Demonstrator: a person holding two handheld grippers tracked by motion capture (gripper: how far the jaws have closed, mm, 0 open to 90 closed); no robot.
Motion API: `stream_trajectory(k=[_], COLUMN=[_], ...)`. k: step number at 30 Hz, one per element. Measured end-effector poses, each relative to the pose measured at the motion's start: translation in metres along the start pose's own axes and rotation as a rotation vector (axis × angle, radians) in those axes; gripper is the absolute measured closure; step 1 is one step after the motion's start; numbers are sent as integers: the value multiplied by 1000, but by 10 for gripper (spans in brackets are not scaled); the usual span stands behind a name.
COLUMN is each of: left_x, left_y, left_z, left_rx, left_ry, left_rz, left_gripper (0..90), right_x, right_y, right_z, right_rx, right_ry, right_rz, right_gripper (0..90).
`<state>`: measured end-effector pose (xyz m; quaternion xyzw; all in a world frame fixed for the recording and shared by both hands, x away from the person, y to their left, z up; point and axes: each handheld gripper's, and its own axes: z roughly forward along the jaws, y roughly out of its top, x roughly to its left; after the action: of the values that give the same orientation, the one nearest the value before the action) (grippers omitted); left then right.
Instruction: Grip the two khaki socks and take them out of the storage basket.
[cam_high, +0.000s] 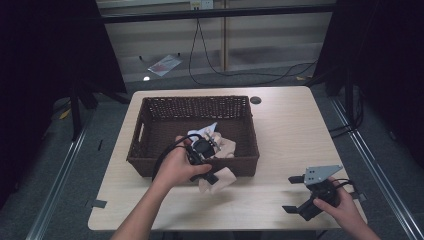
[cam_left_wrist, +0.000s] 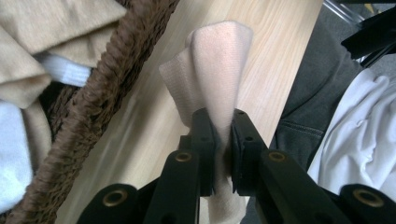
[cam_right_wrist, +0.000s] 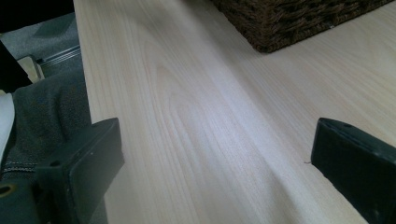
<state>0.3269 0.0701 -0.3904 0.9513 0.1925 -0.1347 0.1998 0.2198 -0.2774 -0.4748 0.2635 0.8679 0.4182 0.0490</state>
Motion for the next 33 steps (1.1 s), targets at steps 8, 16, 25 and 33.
stream_trajectory(k=[8, 16, 25, 33], left_x=[3, 5, 5, 3], left_y=[-4, -7, -9, -9], left_z=[10, 17, 21, 15], left_rx=[11, 12, 9, 10], left_ry=[10, 17, 29, 27], left_rz=[-4, -5, 0, 9], left_gripper=[817, 813, 725, 602], right_x=[0, 0, 0, 0], right_y=[0, 0, 0, 0], right_z=[0, 0, 0, 0], right_rx=[2, 1, 2, 2], right_ry=[2, 2, 2, 2], right_rz=[0, 0, 0, 0], right_gripper=[22, 22, 22, 22])
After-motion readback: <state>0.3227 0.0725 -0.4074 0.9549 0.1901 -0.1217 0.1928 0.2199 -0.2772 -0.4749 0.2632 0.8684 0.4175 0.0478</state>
